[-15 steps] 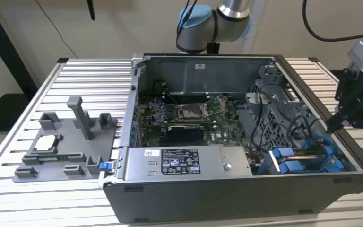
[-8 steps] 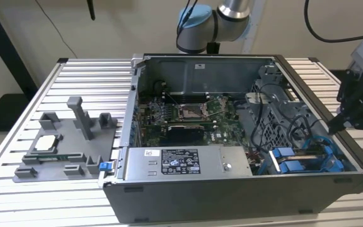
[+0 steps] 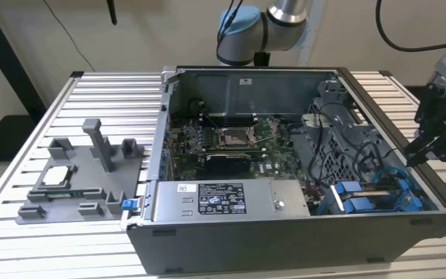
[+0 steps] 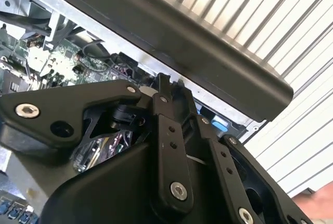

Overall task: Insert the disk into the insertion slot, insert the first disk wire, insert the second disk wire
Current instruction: 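Insert the second disk wire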

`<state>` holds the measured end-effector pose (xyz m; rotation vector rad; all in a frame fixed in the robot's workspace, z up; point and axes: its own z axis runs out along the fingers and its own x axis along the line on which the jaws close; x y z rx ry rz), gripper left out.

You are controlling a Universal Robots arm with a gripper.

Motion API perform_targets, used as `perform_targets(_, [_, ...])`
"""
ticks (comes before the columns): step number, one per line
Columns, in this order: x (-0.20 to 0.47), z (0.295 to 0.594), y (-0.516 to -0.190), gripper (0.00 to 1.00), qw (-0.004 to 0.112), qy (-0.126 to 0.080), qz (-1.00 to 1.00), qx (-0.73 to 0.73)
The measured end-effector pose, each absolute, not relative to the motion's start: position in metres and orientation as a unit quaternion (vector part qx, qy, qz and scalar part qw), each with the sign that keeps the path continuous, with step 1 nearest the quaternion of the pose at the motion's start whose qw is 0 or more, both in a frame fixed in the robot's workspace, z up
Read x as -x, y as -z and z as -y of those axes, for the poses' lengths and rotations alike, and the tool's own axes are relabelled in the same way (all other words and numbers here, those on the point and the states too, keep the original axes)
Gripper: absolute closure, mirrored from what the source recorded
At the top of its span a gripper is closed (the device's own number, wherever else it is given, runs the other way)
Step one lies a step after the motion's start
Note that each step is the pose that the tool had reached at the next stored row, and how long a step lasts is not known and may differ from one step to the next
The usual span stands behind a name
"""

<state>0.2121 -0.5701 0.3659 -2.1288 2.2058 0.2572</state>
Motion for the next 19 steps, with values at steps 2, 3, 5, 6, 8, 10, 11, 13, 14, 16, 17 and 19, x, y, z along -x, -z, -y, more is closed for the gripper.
perform_targets(2, [-0.212, 0.571, -0.366, 0.0, 0.032, -0.084, -0.717, 0.691])
perform_targets(3, [-0.213, 0.571, -0.366, 0.0, 0.032, -0.084, -0.717, 0.691])
perform_targets(5, [-0.213, 0.573, -0.366, 0.0, 0.032, -0.084, -0.717, 0.692])
perform_targets(6, [-0.213, 0.574, -0.366, 0.0, 0.032, -0.084, -0.717, 0.692])
perform_targets(8, [-0.213, 0.576, -0.366, 0.0, 0.032, -0.084, -0.717, 0.692])
perform_targets(10, [-0.213, 0.577, -0.364, 0.0, 0.032, -0.084, -0.717, 0.692])
perform_targets(11, [-0.213, 0.577, -0.363, 0.0, 0.032, -0.084, -0.717, 0.692])
perform_targets(13, [-0.213, 0.577, -0.36, 0.0, 0.032, -0.084, -0.717, 0.691])
perform_targets(14, [-0.213, 0.577, -0.358, 0.0, 0.032, -0.084, -0.717, 0.691])
perform_targets(16, [-0.212, 0.577, -0.355, 0.0, 0.032, -0.084, -0.717, 0.691])
perform_targets(17, [-0.212, 0.577, -0.353, 0.0, 0.032, -0.084, -0.717, 0.691])
perform_targets(19, [-0.211, 0.577, -0.351, 0.0, 0.032, -0.084, -0.718, 0.69])
